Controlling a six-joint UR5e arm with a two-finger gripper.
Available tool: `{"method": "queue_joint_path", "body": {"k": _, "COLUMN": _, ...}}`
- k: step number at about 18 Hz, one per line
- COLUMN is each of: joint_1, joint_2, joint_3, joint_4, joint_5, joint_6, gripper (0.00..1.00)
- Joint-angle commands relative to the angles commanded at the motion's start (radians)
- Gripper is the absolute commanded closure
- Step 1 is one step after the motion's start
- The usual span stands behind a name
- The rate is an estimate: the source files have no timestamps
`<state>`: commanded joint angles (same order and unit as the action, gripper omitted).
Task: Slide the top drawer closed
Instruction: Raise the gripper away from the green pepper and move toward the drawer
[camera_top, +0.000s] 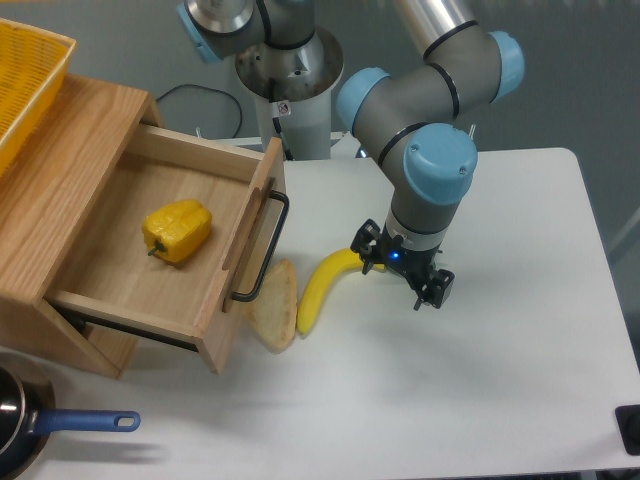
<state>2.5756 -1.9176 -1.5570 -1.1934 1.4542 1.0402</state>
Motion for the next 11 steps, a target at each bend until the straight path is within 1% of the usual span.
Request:
{"method": "queue_joint_path", "body": {"k": 2, "joint_1": 0.000, "joint_2": 0.014, "joint_3": -0.006, "joint_4": 0.002, "joint_5": -0.018, "joint_6": -0.055, "gripper": 0.00}}
{"method": "queue_joint_path", "body": {"k": 4, "joint_1": -0.002, "joint_2": 0.017, "joint_3": -0.002, "joint_4": 0.009, "joint_5": -0.035, "joint_6": -0.060, "gripper": 0.01}}
{"method": "queue_joint_path", "body": {"k": 6, "joint_1": -0.003, "joint_2": 0.019, "joint_3": 0.002, "joint_4": 0.008, "joint_5": -0.054, "joint_6": -0.065, "gripper": 0.09}}
{"method": "queue_joint_path", "body": {"k": 8, "joint_1": -0.005, "joint_2": 0.025, "joint_3": 0.000, "joint_4": 0.005, "joint_5": -0.055, "joint_6": -0.100, "gripper": 0.38}}
{"method": "queue_joint_path", "body": {"k": 10, "joint_1": -0.020, "joint_2": 0.045, "joint_3": -0.005, "joint_4": 0.005, "joint_5": -0.066, "joint_6": -0.137, "gripper": 0.55}}
{"method": "queue_joint_path", "body": {"k": 11, "joint_1": -0.021, "joint_2": 0.045, "joint_3": 0.000, "joint_4": 0.005, "joint_5": -0.072, "joint_6": -0.158, "gripper": 0.61}}
